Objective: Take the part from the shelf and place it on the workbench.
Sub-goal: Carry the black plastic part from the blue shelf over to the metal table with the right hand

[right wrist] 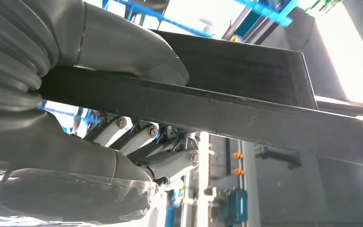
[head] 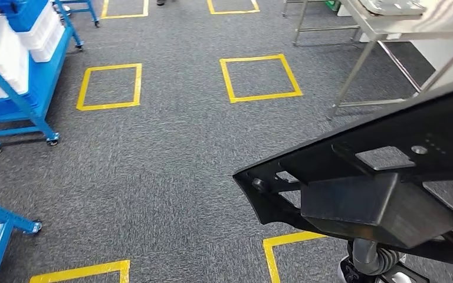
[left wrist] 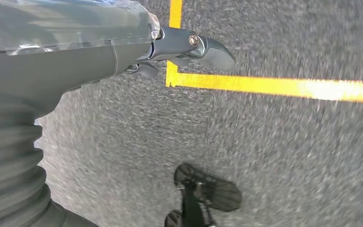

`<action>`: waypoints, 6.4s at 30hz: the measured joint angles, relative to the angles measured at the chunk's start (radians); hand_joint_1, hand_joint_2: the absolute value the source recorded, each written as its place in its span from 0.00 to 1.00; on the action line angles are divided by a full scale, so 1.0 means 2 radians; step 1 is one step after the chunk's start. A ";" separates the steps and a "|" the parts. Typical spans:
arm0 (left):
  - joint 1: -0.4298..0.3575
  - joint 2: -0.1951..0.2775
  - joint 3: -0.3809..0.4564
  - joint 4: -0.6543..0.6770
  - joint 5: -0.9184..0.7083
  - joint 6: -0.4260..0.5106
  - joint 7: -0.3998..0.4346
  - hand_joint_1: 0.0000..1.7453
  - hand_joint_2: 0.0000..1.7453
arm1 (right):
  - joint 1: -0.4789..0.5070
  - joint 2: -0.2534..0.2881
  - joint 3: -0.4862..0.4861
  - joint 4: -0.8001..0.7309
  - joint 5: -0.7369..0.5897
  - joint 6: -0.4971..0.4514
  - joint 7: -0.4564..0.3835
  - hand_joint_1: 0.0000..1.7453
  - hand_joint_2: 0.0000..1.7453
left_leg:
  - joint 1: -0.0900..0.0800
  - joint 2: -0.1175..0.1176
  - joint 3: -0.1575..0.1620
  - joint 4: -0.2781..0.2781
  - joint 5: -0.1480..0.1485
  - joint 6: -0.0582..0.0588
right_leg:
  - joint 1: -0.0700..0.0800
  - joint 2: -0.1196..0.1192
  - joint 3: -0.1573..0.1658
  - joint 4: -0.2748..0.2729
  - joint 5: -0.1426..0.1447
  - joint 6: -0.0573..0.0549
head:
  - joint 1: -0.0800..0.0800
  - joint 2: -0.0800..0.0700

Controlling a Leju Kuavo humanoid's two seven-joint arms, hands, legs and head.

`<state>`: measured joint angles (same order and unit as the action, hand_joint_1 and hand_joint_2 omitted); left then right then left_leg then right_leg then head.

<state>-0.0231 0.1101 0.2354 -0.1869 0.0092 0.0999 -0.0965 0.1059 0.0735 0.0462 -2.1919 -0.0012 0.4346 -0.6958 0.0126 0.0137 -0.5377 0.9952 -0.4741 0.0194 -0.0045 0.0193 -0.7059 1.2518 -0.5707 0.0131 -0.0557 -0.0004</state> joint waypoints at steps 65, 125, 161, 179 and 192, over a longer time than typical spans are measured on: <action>-0.001 -0.029 0.012 0.000 -0.034 -0.002 -0.001 0.00 1.00 | -0.076 -0.054 0.098 0.136 -0.013 -0.021 0.000 1.00 1.00 | 0.001 0.025 -0.004 0.002 -0.001 -0.001 | -0.005 -0.014 0.008 -0.023 0.029 0.007 | 0.000 0.000; -0.003 -0.031 0.050 -0.001 -0.027 -0.017 -0.006 0.00 1.00 | -0.087 -0.053 0.097 0.146 -0.009 -0.023 0.000 1.00 1.00 | -0.001 -0.002 -0.014 0.004 0.008 0.005 | -0.003 -0.005 0.002 0.007 0.006 0.006 | 0.000 0.000; -0.003 -0.029 0.054 -0.001 -0.040 -0.026 -0.014 0.00 1.00 | -0.084 -0.050 0.097 0.134 -0.008 -0.031 0.000 1.00 1.00 | -0.003 -0.004 0.032 0.000 -0.030 -0.006 | 0.005 -0.012 0.033 -0.115 0.073 -0.008 | 0.000 0.000; 0.000 -0.026 0.062 -0.001 -0.042 -0.027 -0.016 0.00 1.00 | -0.082 -0.050 0.097 0.130 -0.009 -0.031 0.000 1.00 1.00 | -0.004 -0.005 -0.035 0.013 0.018 0.000 | 0.004 -0.003 0.111 -0.115 0.017 -0.005 | 0.000 0.000; -0.003 -0.026 0.064 -0.001 -0.048 -0.027 -0.017 0.00 1.00 | -0.085 -0.044 0.079 0.129 -0.021 0.009 0.000 1.00 1.00 | -0.006 0.014 0.043 0.004 -0.038 -0.007 | 0.007 -0.030 0.023 -0.110 0.081 -0.011 | 0.000 0.000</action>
<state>-0.0289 0.0580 0.3636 -0.1891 -0.0872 0.0450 -0.1311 -0.0643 -0.0142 0.2033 -1.9336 -0.0439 0.4522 -0.6957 0.0013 0.0408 -0.4521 1.0026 -0.5501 0.0061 0.0095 -0.0410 -0.6593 1.0320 -0.4083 -0.0085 -0.0554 -0.0004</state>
